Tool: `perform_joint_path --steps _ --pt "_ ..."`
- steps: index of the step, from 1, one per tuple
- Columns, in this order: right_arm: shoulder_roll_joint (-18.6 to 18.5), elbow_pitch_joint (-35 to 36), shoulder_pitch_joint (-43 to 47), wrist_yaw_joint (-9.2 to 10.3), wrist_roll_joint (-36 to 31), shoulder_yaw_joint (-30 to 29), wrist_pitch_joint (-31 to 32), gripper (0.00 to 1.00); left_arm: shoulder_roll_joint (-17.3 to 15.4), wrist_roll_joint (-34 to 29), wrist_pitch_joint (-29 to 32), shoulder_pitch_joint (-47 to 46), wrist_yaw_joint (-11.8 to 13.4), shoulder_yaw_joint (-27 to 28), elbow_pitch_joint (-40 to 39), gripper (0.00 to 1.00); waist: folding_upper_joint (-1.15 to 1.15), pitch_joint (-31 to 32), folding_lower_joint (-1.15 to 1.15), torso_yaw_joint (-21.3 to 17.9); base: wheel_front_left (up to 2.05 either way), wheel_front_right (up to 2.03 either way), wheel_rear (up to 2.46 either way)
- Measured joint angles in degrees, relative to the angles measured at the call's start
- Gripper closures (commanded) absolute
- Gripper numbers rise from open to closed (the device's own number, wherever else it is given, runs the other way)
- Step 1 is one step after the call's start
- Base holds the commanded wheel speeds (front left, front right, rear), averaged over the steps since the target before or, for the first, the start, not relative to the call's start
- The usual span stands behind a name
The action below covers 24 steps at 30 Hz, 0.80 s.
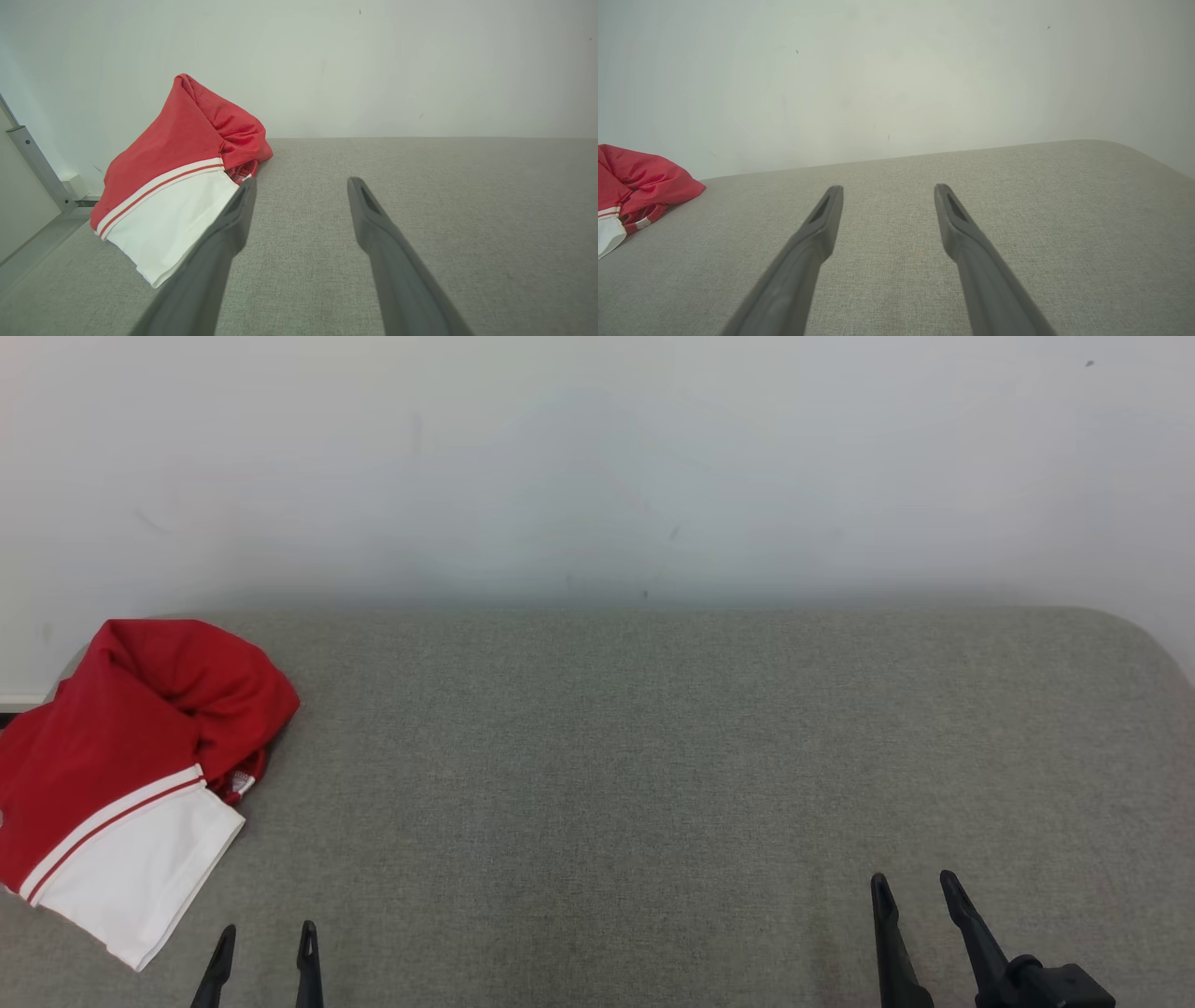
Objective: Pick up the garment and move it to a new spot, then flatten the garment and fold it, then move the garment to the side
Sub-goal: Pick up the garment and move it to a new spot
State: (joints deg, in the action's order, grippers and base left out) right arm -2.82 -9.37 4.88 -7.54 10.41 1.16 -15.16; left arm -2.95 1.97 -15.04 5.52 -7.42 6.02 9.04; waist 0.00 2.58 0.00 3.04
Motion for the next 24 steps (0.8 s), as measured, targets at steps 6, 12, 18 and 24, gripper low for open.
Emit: perform_joint_path --steps 6,12,18,24 --pt "0.0 0.0 0.1 0.0 0.0 -0.34 0.0 0.0 -0.07 -0.4 0.0 -0.2 -0.01 -0.04 0.0 0.0 0.0 -0.09 0.0 1.31 0.0 0.0 0.0" --pt "-0.01 -0.4 0.57 0.0 -0.31 -0.55 0.01 0.0 -0.52 -0.41 0.0 -0.67 -0.08 0.37 1.2 0.0 0.0 -0.07 0.0 3.55 0.0 0.0 0.0" --pt "-0.01 -0.57 0.6 0.0 -0.45 -0.73 0.0 0.0 -0.94 -0.46 0.0 -0.82 -0.08 0.65 2.4 0.0 0.0 0.0 0.0 6.53 0.0 0.0 0.0" --pt "0.0 -1.01 0.63 0.0 -0.87 -0.76 0.01 0.0 -0.88 -0.4 0.0 -1.18 1.38 2.13 4.13 0.0 0.0 0.05 0.0 9.81 0.0 0.0 0.0"
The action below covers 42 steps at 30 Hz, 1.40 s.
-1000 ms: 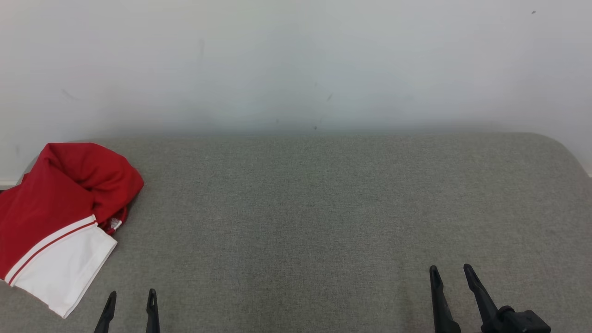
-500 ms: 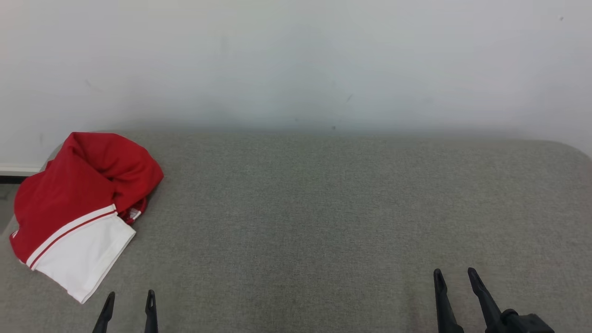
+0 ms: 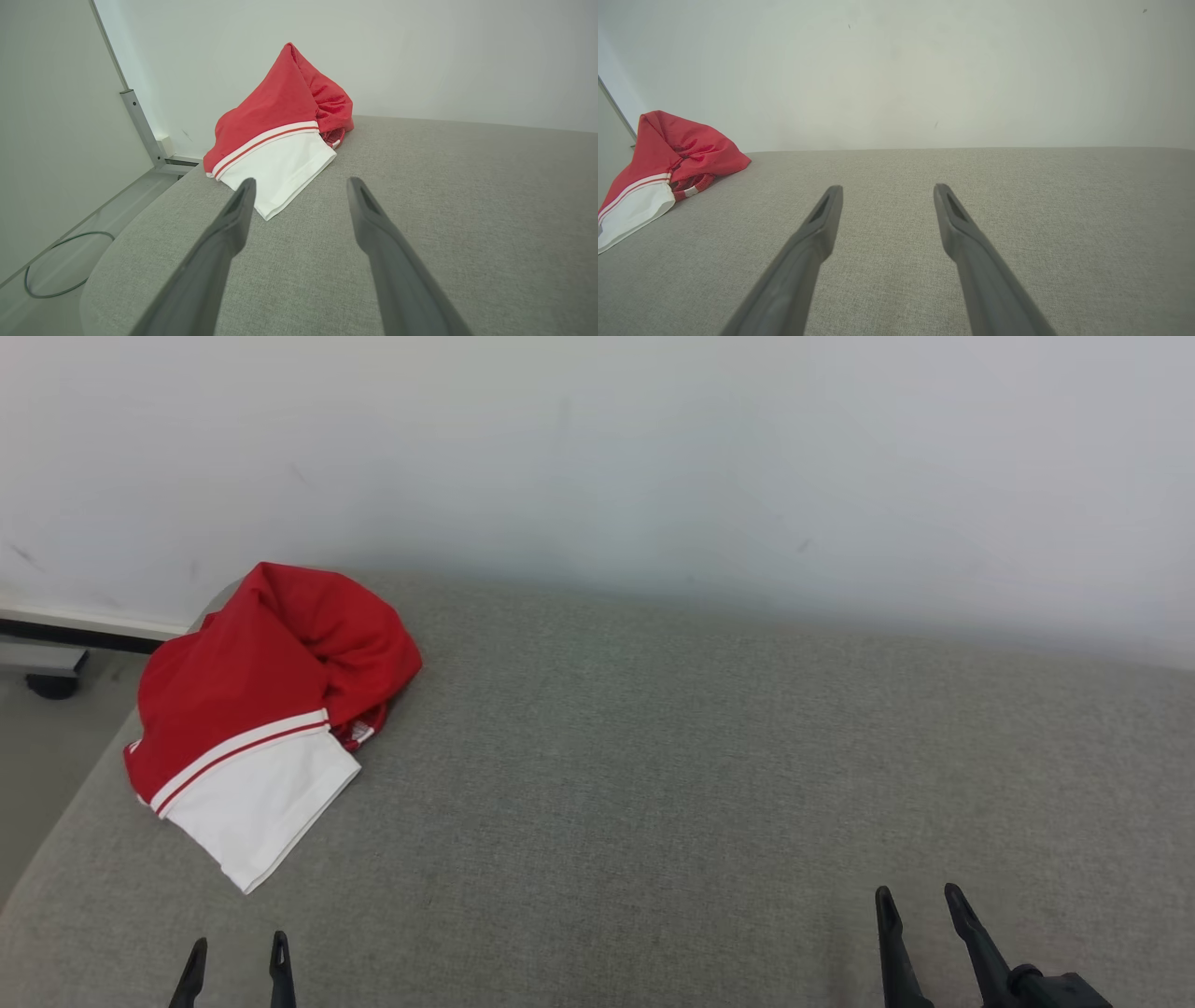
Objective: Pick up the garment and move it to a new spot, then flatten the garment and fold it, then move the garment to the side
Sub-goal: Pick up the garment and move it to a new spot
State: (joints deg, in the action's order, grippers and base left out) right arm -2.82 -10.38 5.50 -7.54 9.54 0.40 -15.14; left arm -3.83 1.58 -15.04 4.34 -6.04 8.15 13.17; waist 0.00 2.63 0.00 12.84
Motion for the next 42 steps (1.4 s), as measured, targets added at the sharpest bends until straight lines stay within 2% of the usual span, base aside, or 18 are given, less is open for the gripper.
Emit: perform_joint_path --steps 24,33,42 --pt "-0.01 -1.15 -0.4 0.0 -0.38 -0.69 0.0 0.0 0.27 0.54 0.0 -0.96 0.15 1.64 2.48 0.0 0.0 -0.29 0.0 11.88 0.0 0.0 0.0" --pt "-0.01 -1.36 -0.41 0.0 -0.46 -0.75 -0.01 0.0 0.43 0.54 0.0 -0.96 0.14 2.13 2.82 0.0 0.0 0.08 0.0 13.33 0.0 0.0 0.0" --pt "0.0 -1.8 -0.42 0.0 -0.52 -0.36 0.0 0.0 0.6 0.59 0.0 -0.94 0.47 2.64 2.92 0.0 0.0 0.36 0.0 12.72 0.0 0.0 0.0"
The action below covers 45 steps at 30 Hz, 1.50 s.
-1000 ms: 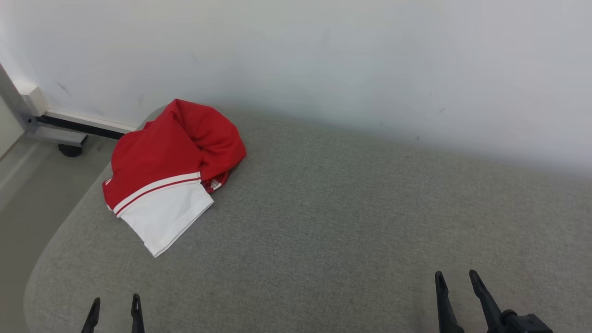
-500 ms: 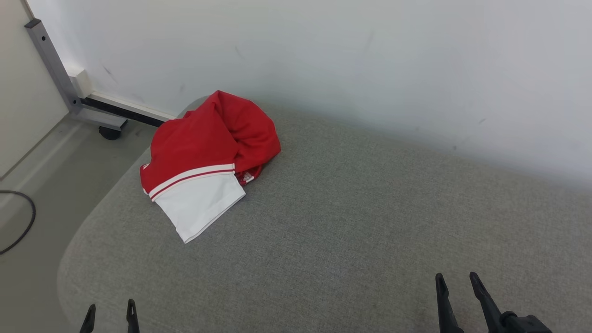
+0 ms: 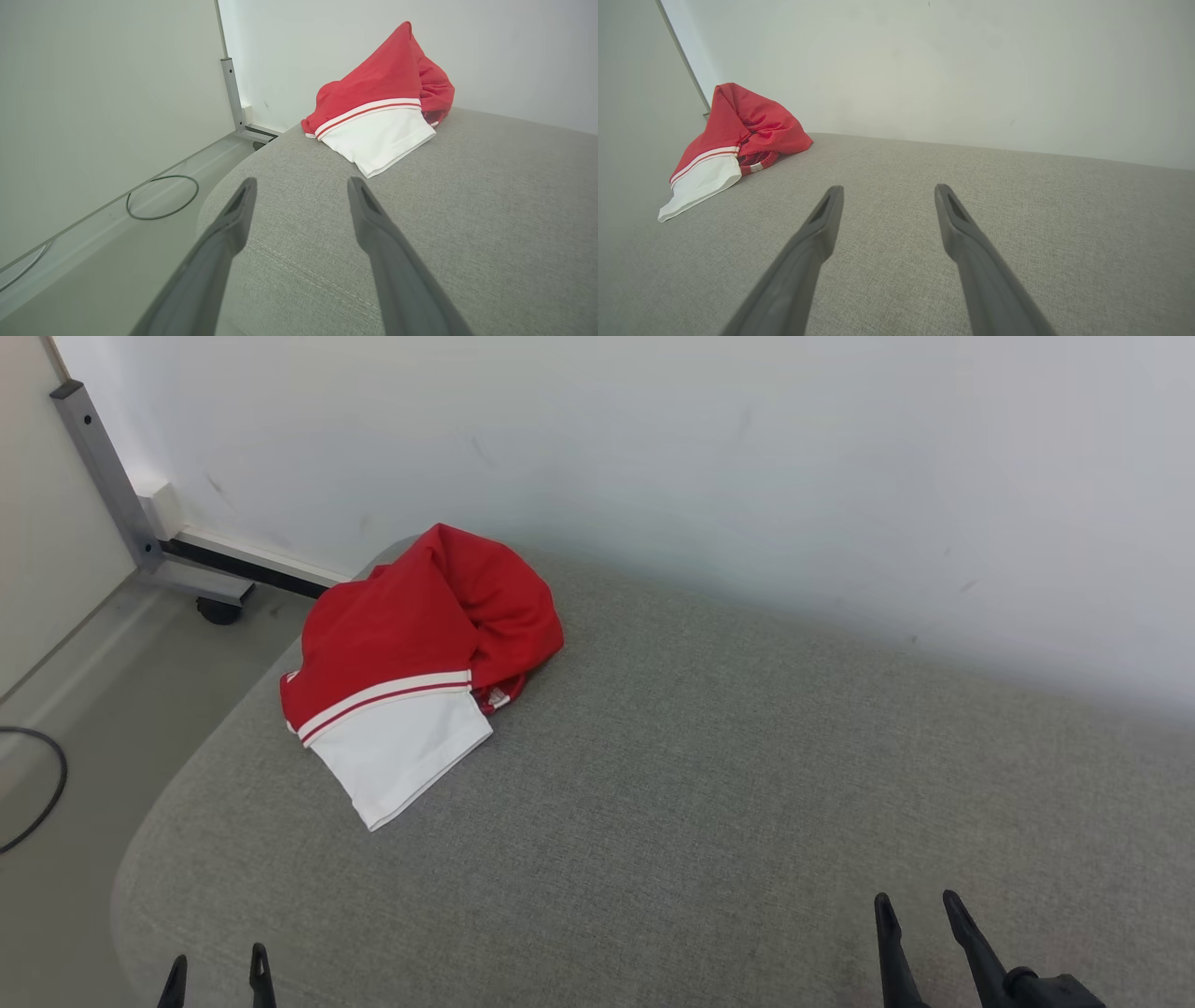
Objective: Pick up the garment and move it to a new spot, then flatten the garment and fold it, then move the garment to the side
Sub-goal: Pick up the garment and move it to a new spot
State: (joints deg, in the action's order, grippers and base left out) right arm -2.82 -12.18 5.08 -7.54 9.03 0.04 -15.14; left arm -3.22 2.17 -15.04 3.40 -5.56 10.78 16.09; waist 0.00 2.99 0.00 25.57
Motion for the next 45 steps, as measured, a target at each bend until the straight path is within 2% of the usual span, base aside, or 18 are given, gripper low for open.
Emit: perform_joint_path --steps 11,18,31,36,40,45 --pt "-0.01 -1.45 -0.48 0.0 -0.57 0.51 0.0 0.0 0.13 0.35 0.0 -0.62 0.08 -0.35 0.59 0.0 0.0 -0.09 0.0 -2.6 0.0 0.0 0.0" --pt "-0.01 -1.13 -1.87 0.0 -1.27 2.03 -0.01 0.0 -0.47 1.29 0.0 -4.55 -0.45 0.81 1.08 0.0 0.0 -0.34 0.0 -5.26 0.0 0.0 0.0" --pt "0.02 1.1 -5.24 0.0 -1.56 3.24 -0.01 0.0 -8.13 5.73 0.0 -22.7 -1.49 5.28 9.6 0.0 0.0 -3.53 0.0 -14.31 0.0 0.0 0.0" --pt "-0.01 2.41 -8.06 0.0 -1.53 3.16 0.0 0.0 -12.55 8.61 0.03 -31.08 -1.59 5.49 15.11 0.0 0.0 -7.19 -0.01 -17.43 0.0 0.0 0.0" --pt "-0.02 3.28 -10.1 0.0 -0.93 2.81 -0.01 0.0 -16.22 11.07 2.4 -37.37 -1.93 4.87 19.09 0.0 -0.01 -10.41 -0.02 -20.09 0.0 0.0 0.0" --pt "-0.03 3.52 -11.74 0.0 0.02 3.52 -0.01 0.0 -18.58 14.41 6.22 -42.63 -1.93 5.01 22.32 0.0 -0.01 -14.11 -0.02 -23.46 0.0 0.0 0.0"
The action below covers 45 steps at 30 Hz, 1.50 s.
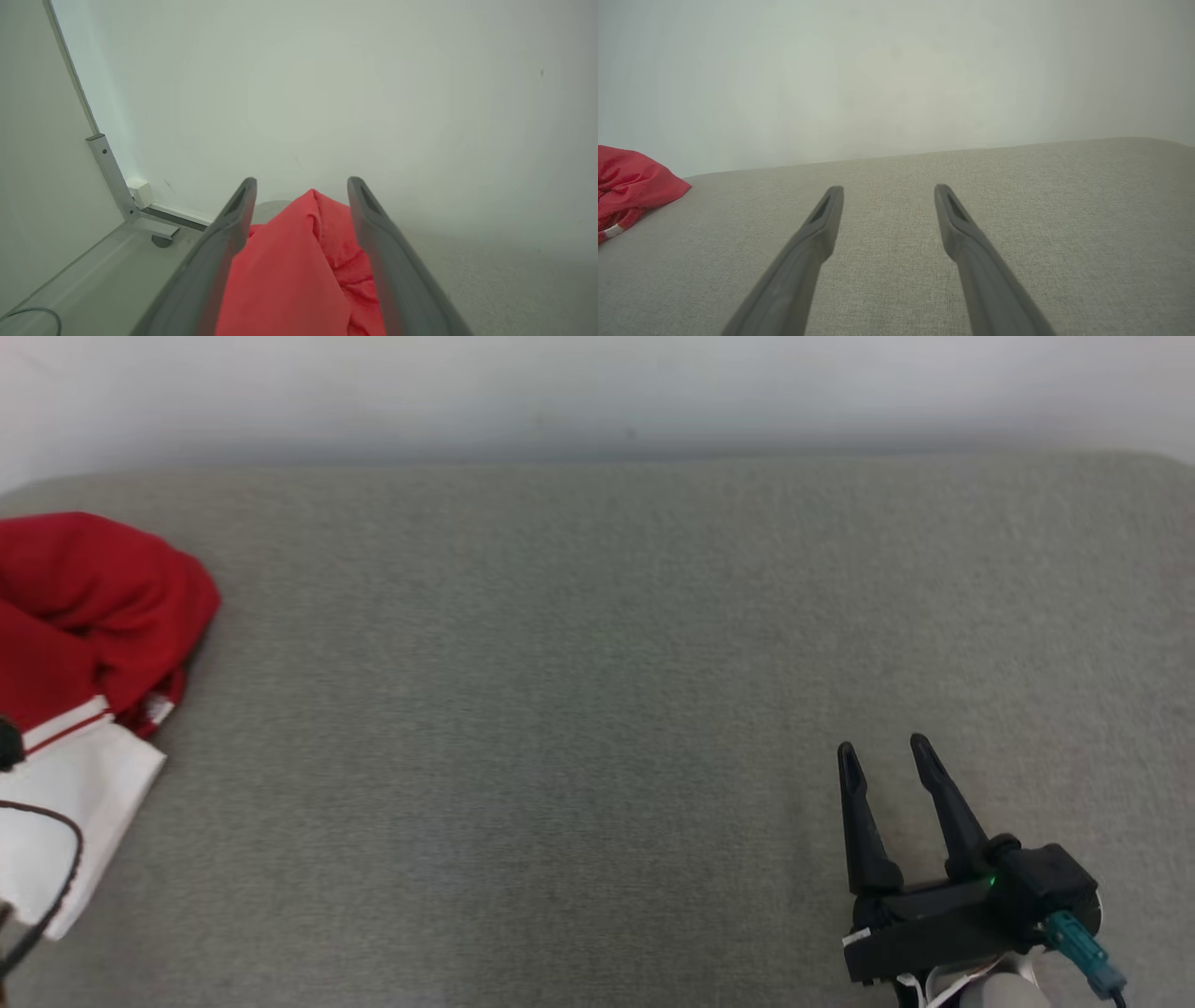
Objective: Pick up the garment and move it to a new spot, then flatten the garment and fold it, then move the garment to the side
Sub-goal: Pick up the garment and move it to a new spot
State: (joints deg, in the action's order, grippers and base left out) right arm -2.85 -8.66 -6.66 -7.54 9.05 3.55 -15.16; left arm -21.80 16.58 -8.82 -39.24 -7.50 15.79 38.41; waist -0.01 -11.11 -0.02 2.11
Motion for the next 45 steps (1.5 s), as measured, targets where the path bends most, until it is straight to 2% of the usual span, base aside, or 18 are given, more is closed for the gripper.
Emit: perform_joint_path --steps 4,8,11,15,20,21,22,28,34,39,45 --pt "-0.01 0.07 -1.19 0.0 0.56 -0.3 0.0 0.0 -2.7 0.34 1.97 -2.58 0.0 -0.79 3.39 0.0 0.0 -2.63 0.0 -2.45 0.0 0.0 0.0" --pt "-0.01 0.16 -1.88 0.0 0.55 -0.66 0.0 0.0 -4.02 0.57 4.32 -4.19 0.01 -0.96 7.4 0.0 0.0 -4.91 0.0 -4.5 0.0 0.0 0.0" --pt "-0.01 0.11 -2.23 0.0 0.53 -0.81 0.0 0.0 -4.68 0.46 7.76 -4.59 1.24 -1.23 11.38 0.0 0.0 -6.18 0.0 -5.74 0.0 0.0 0.0" --pt "-0.01 0.12 -2.58 0.0 0.53 -0.92 0.01 0.0 -6.1 -0.52 8.95 -4.74 2.82 -1.98 14.04 0.0 0.0 -7.37 0.01 -6.78 0.0 0.0 0.0" --pt "0.0 0.14 -2.61 0.0 0.44 -1.21 0.0 0.0 -6.06 -0.52 9.79 -4.79 4.53 -2.09 16.66 0.0 0.0 -7.64 0.01 -6.83 0.0 0.0 0.0" --pt "0.0 0.12 -2.59 0.0 0.43 -1.29 0.0 0.0 -6.11 -0.52 10.5 -4.83 4.54 -2.19 17.31 0.62 0.0 -7.54 0.01 -6.73 0.0 0.0 0.0" --pt "-0.01 0.1 -2.56 0.0 0.41 -1.37 0.0 0.0 -6.1 -0.43 10.55 -4.82 4.47 -2.3 17.68 1.0 0.0 -7.44 0.02 -6.61 0.0 0.0 0.0" --pt "-0.01 -0.03 -2.36 0.0 0.16 -1.62 0.0 0.0 -6.32 -0.18 8.24 -5.81 3.45 -2.89 18.06 1.0 0.0 -6.52 0.02 -5.86 0.0 0.0 0.0" --pt "-0.01 -0.34 -1.32 0.0 0.18 -2.13 0.0 0.0 -6.23 0.14 3.71 -8.18 1.72 -4.58 15.07 1.0 0.0 -5.12 0.02 -4.72 0.0 0.0 0.0" --pt "0.01 -0.57 -0.55 0.0 0.65 -1.92 0.0 0.0 -6.25 0.21 0.31 -10.16 0.89 -6.48 9.15 1.0 0.0 -3.52 0.02 -3.63 0.0 0.0 0.0" --pt "0.02 -0.96 -0.41 0.0 1.34 -1.13 0.01 0.0 -6.62 0.96 0.44 -12.75 0.36 -10.02 -0.81 1.0 0.01 -1.81 0.02 -3.37 0.0 0.0 0.0"
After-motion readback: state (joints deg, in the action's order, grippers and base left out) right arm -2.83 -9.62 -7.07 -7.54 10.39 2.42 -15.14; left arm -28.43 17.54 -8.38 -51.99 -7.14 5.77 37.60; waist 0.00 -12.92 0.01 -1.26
